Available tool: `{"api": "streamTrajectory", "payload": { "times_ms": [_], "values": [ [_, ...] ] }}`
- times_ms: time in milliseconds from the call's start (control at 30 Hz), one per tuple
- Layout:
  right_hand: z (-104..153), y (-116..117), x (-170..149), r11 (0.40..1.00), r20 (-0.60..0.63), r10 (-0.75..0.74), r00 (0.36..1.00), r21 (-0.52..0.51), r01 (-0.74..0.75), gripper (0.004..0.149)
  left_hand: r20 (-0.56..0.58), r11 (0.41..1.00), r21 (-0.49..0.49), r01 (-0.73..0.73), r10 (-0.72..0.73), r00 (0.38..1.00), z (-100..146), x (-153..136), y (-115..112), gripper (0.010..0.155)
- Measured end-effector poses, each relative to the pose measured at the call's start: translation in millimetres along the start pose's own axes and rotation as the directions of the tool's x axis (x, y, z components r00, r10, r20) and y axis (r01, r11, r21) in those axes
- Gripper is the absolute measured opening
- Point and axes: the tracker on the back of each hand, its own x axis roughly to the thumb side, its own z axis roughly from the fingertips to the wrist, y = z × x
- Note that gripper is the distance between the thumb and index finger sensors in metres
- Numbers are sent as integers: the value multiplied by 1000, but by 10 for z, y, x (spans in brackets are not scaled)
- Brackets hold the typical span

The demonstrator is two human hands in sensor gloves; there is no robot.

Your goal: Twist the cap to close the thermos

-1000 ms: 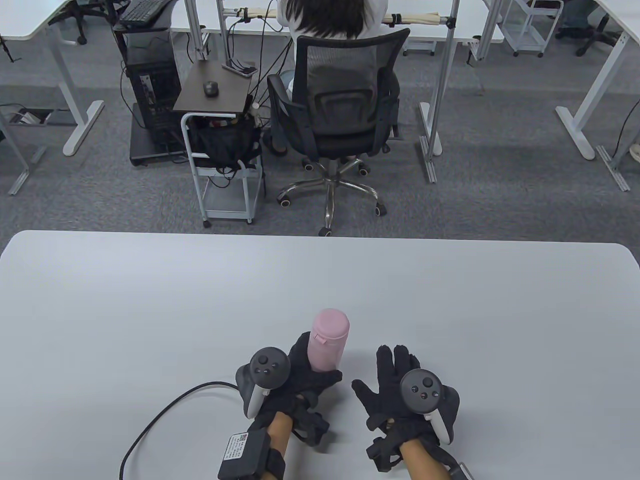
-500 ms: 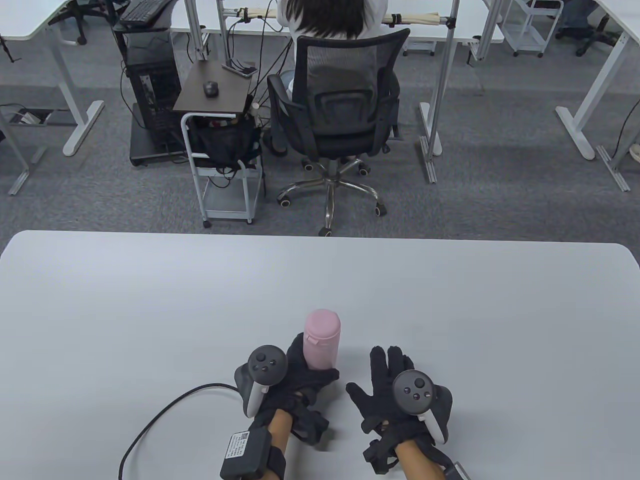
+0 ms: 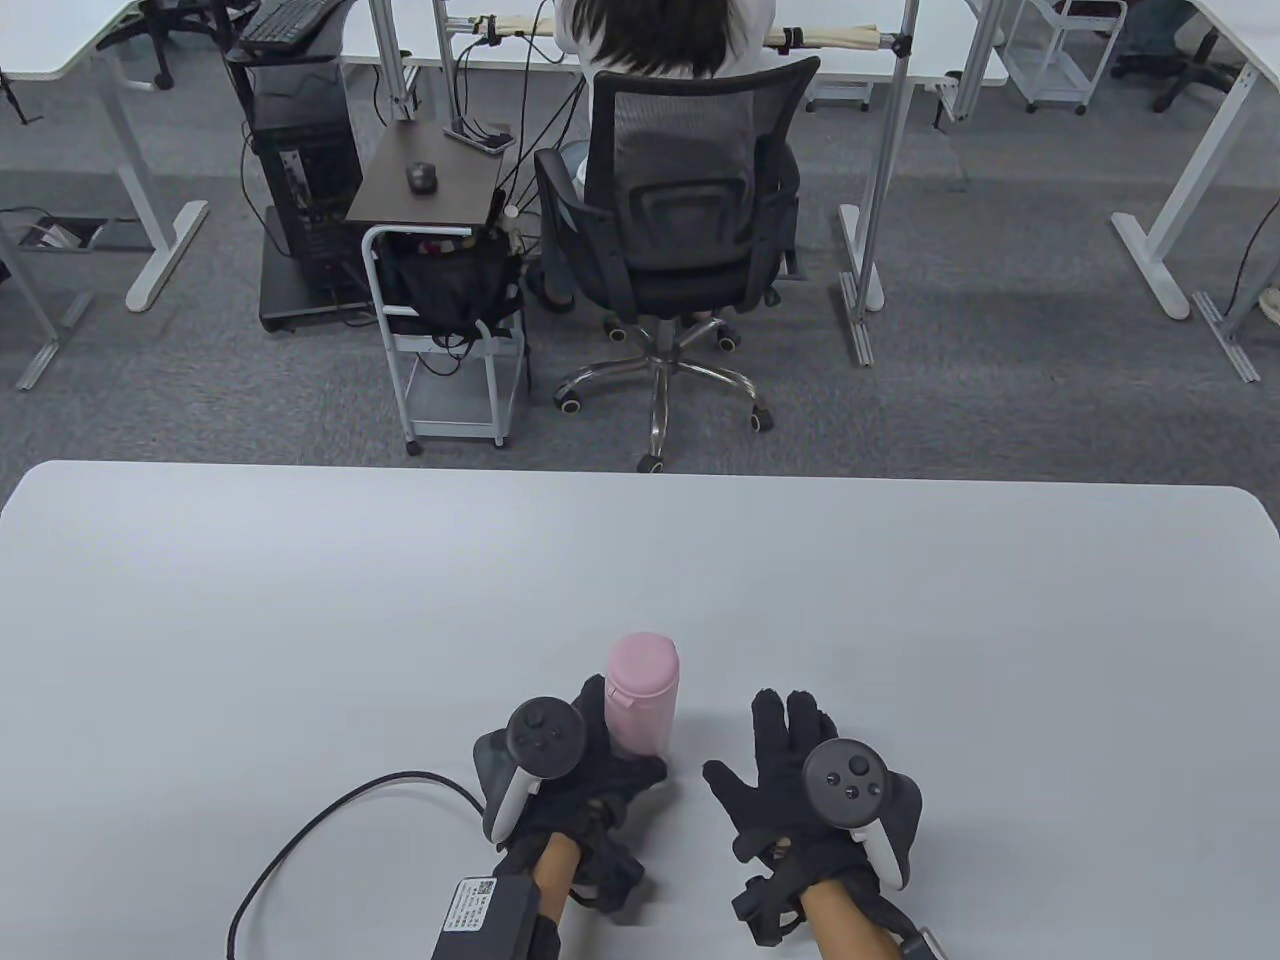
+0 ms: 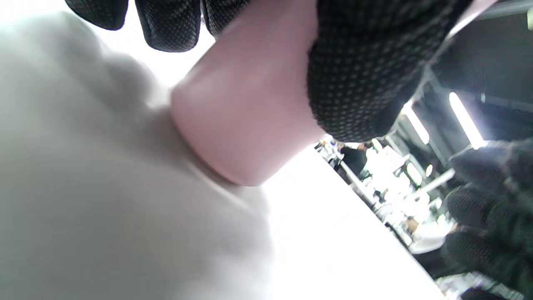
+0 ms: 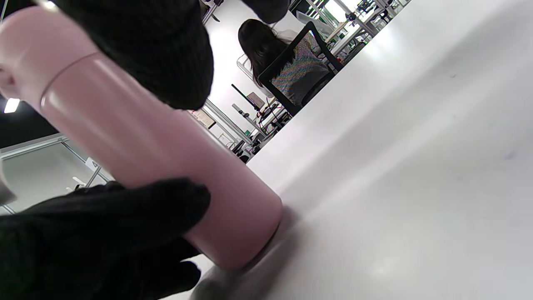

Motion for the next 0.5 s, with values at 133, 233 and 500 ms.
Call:
{"api": "streamTrajectory", "payload": {
  "times_ms": [133,233,500],
  "values": [
    [3,10,-4,1000,-3,18,1000,8,-18,88,20,996,12,85,-85,996,113,-28,178,79],
    [-2,23,3,1000,-4,28,1000,14,-28,88,54,1000,17,-9,8,999,209,-77,290,87],
    [-13,-42,-34,996,-27,81,996,37,-80,88,133,943,183,277,-303,944,402,-160,424,85]
  ]
}}
